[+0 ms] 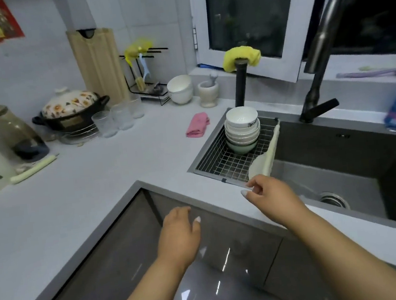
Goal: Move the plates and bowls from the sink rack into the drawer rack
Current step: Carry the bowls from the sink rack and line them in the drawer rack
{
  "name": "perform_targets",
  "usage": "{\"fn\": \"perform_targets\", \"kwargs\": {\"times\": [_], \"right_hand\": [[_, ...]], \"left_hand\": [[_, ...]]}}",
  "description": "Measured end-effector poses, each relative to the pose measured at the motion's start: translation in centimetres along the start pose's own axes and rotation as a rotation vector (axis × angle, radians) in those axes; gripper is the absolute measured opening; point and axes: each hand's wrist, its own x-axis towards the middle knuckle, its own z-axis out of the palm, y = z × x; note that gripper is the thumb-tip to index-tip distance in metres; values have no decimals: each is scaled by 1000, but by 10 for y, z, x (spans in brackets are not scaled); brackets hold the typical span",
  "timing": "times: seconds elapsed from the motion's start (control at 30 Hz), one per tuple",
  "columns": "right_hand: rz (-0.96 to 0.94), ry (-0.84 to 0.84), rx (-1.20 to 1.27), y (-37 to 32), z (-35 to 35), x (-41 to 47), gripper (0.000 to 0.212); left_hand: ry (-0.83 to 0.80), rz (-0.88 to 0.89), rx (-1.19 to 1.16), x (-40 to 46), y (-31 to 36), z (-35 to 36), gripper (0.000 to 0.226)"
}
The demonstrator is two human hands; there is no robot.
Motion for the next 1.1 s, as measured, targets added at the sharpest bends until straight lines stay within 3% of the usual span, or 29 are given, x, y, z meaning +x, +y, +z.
{"fn": "perform_targets", "kwargs": {"times": [0.17,0.53,0.77,0.83,0.93,1.1], "right_hand": [[118,67,25,-2,-6,65,32],[318,171,65,-3,1,226,47],[454,179,-11,7,9,295,48],[469,142,-41,11,12,307,42],[472,139,-74,16,16,319,15],[429,215,-124,16,17,317,7]], "left_hand": [[-50,78,-1,73,0,11,51],[-334,183,190,206,-21,52,72],[-299,297,298,223,-35,70,82],[-307,299,305,226,-34,69,83],[-318,309,301,228,-33,69,88],[-324,310,290,228,-34,69,90]]}}
